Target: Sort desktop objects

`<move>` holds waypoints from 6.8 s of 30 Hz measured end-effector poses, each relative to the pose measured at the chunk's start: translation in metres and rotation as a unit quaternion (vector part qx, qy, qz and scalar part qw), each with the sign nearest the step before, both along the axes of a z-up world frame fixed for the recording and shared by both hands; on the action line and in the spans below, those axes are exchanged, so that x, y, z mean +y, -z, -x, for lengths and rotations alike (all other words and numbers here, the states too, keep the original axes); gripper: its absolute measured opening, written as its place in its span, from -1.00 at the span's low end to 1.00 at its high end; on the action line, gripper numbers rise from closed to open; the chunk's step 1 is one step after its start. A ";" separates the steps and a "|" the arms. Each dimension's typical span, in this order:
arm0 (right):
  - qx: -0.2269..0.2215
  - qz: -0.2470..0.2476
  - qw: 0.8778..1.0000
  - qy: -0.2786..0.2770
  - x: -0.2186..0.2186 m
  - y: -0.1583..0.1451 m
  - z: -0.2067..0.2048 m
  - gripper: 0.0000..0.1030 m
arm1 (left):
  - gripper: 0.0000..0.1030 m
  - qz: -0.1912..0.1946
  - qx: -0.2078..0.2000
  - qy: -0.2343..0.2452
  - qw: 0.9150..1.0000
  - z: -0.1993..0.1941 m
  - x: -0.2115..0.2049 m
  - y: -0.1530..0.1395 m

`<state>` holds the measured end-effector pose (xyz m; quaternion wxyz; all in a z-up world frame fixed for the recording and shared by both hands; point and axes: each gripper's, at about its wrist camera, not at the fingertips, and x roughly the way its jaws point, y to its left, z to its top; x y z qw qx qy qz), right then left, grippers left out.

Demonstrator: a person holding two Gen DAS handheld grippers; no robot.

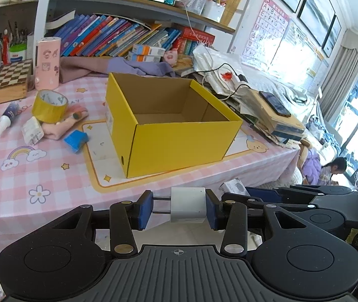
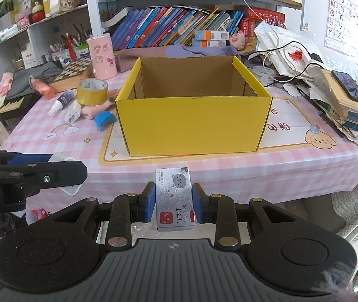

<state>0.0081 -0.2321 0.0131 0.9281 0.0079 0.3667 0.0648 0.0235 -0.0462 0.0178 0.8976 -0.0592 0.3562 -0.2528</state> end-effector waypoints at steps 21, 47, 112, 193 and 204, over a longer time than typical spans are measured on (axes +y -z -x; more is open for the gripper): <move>0.017 0.004 1.000 0.010 0.008 0.003 -0.012 -0.45 | -0.18 0.006 0.007 0.011 1.000 -0.008 0.006 0.004; 0.031 0.015 0.999 0.036 -0.002 0.006 -0.016 -0.45 | -0.18 -0.003 -0.006 0.034 0.999 -0.020 -0.003 0.005; -0.006 0.104 0.963 -0.247 -0.048 0.000 -0.274 -0.45 | -0.18 -0.127 -0.023 -0.041 0.991 -0.238 -0.114 0.004; -0.081 0.065 0.987 -0.121 -0.062 -0.036 -0.173 -0.06 | 0.42 -0.108 -0.099 -0.131 0.981 -0.115 -0.051 -0.031; -0.080 0.039 0.996 -0.023 -0.037 -0.029 -0.107 -0.06 | 0.42 -0.108 -0.083 -0.109 0.985 -0.070 -0.019 -0.020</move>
